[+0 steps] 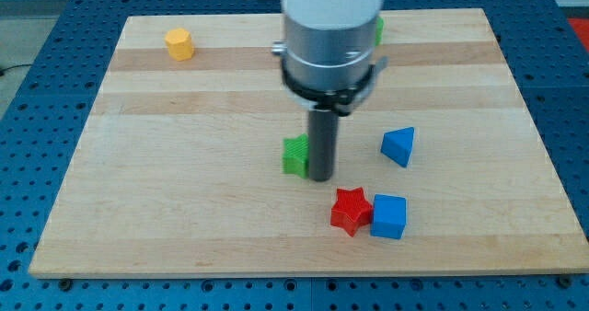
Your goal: Put the green star vertically to the top side of the red star
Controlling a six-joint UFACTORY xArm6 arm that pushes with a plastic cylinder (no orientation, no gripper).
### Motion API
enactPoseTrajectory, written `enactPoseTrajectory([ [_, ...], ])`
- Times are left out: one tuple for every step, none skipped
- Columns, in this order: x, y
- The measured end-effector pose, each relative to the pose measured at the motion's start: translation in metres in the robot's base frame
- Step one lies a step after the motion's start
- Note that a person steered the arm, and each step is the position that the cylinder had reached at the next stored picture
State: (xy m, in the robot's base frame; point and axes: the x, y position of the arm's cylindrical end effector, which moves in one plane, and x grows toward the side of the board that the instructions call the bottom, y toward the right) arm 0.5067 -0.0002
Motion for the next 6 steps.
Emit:
enactPoseTrajectory([
  [0.005, -0.031],
  [0.007, -0.076],
  [-0.017, -0.084],
  [-0.032, -0.064],
  [-0.022, -0.049],
  [-0.022, -0.024],
])
